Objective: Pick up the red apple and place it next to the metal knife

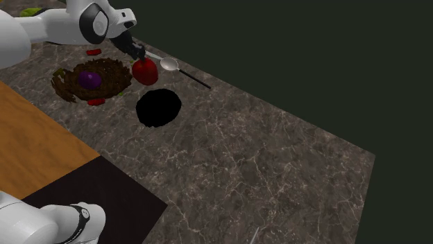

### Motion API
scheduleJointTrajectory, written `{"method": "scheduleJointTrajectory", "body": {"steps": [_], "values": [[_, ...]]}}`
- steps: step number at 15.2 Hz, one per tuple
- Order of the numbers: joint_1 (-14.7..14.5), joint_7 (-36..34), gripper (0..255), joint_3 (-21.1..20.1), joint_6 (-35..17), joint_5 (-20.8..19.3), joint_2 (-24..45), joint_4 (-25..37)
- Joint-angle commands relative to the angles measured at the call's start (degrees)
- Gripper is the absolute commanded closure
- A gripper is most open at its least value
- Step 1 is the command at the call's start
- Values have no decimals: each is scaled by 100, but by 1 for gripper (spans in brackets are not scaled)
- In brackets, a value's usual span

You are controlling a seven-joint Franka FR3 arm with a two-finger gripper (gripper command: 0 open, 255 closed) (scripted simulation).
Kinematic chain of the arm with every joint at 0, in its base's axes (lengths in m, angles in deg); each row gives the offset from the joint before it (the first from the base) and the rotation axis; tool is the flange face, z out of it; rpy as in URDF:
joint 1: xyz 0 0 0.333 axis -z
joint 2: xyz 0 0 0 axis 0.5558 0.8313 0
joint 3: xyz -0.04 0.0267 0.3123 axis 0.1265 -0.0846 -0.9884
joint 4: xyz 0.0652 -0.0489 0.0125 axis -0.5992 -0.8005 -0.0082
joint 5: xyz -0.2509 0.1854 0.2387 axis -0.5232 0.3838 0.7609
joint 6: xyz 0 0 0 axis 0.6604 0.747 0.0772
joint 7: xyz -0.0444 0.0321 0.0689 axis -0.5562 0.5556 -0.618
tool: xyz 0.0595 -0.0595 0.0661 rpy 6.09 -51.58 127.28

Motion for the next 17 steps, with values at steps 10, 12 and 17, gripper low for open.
{"method": "scheduleJointTrajectory", "body": {"steps": [10,12,17], "values": [[-3,76,0,-46,572,120,-411,169],[-4,77,0,-46,572,121,-411,169],[-4,77,0,-46,572,121,-411,169]]}}
